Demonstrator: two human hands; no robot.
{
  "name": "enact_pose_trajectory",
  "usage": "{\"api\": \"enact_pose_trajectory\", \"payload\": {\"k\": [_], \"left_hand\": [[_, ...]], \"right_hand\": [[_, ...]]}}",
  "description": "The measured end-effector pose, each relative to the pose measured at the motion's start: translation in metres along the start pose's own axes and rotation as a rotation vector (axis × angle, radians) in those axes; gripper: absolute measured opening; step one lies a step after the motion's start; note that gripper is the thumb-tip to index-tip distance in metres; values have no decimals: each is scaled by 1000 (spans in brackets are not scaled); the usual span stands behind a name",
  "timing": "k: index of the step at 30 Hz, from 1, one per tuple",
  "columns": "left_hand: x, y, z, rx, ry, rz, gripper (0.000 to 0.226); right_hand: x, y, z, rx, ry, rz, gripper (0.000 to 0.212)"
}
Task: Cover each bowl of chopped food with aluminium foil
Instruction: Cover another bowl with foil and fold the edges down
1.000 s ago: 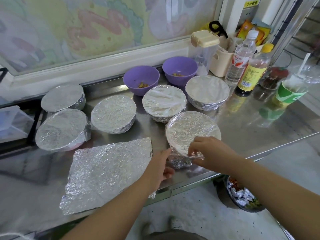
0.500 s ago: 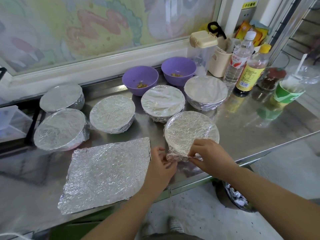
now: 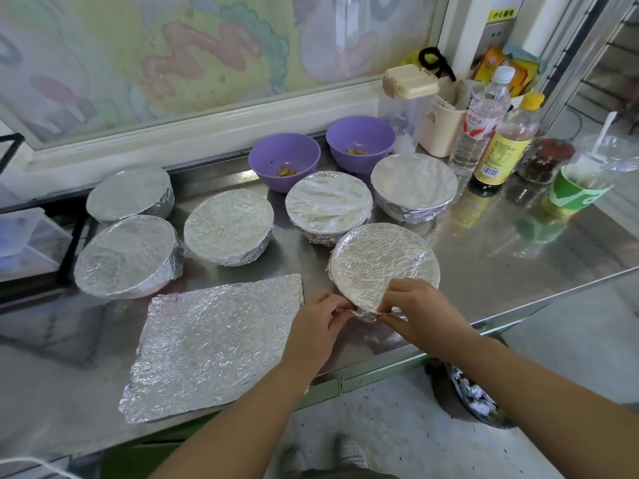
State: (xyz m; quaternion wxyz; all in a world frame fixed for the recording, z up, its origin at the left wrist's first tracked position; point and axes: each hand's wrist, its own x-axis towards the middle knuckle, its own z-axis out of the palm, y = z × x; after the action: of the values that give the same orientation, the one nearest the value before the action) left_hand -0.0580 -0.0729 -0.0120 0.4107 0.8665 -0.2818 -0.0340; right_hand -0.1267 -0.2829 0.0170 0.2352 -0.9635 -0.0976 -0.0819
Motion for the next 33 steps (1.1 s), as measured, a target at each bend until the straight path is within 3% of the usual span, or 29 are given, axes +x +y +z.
{"api": "enact_pose_trajectory", "payload": {"k": [4, 8, 13, 15, 18, 22, 27, 33], "left_hand": [[10, 0, -3, -83, -53, -95, 8], [22, 4, -12, -279, -146, -428, 14], [25, 18, -12, -845, -147, -806, 25], [23, 23, -9, -949, -147, -895, 24], [23, 26, -5, -1038, -149, -977, 21], [22, 32, -1, -1174, -134, -1048, 16], [20, 42, 3, -1257, -102, -1090, 5], [26, 56, 7, -1392, -78, -1157, 22]], "right_hand": [[-1, 2, 1, 17, 12, 3, 16], [-1, 4, 3, 19, 13, -7, 15], [-4, 6, 3, -45, 47, -9, 16], [-4, 1, 6, -103, 87, -18, 16], [0, -10, 19, -161, 185, 0, 25], [5, -15, 35, -180, 315, 35, 9], [5, -14, 39, -151, 370, 72, 14], [6, -16, 43, -129, 406, 102, 25]]}}
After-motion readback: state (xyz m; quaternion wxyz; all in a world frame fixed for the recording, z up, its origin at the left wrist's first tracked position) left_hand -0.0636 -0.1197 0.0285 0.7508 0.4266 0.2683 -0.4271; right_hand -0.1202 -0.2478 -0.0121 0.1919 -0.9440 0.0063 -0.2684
